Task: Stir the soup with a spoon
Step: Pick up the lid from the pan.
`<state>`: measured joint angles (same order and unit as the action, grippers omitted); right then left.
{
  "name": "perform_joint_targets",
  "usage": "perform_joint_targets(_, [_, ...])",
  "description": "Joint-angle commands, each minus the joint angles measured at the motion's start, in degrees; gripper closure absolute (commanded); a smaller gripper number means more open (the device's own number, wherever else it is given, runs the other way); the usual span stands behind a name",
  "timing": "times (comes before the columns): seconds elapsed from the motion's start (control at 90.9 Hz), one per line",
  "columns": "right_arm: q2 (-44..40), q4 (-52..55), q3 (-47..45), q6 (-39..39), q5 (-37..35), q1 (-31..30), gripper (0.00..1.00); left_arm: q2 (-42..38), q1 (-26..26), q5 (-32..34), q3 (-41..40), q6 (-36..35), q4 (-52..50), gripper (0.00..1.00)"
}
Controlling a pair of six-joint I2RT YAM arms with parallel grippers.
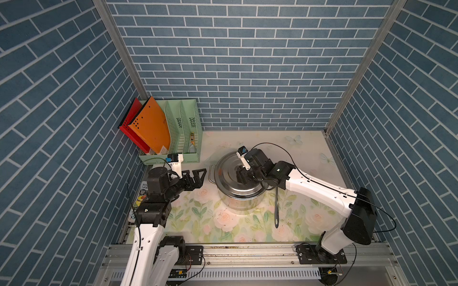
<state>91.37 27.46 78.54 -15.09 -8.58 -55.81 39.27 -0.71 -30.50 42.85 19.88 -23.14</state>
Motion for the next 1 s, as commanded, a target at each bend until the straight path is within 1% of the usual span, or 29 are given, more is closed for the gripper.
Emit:
perform_joint_targets(0.0, [-0.50, 0.56, -2.26, -1.39, 0.73, 0.18, 0.34, -0.06, 0.10, 0.10, 1.36, -0.54, -0.24, 0.00])
perform_joint_targets(0.165, [-0.67, -3.88, -4.37, -0.57, -0.14, 0.13, 0.34, -0.14, 0.09, -0.08, 1.42, -0.39, -0.32, 0.00])
perform_joint_targets(0.341, [-1.76, -10.46, -8.89, -0.42, -1.70, 0.16, 0.34, -0.29, 0.10, -0.26, 1.61, -0.47, -0.67, 0.00])
perform_joint_targets(0.539, [-4.60, -16.44, -14.03, -0.90, -3.36, 0.13, 0.41, -0.16, 0.08, -0.34, 1.71, -0.54, -0.69, 0.00])
perform_joint_targets(0.88, [-9.22, -26.99, -24.17, 0.13, -2.58, 0.17, 0.42, -0.27, 0.10, -0.44, 1.79, -0.26, -0.66, 0.00])
perform_joint_targets(0.99, [-9.28, -29.44, -25.57, 1.10, -2.56, 0.14, 0.46, -0.22, 0.10, -0.56, 1.88, -0.20, -0.68, 0.00])
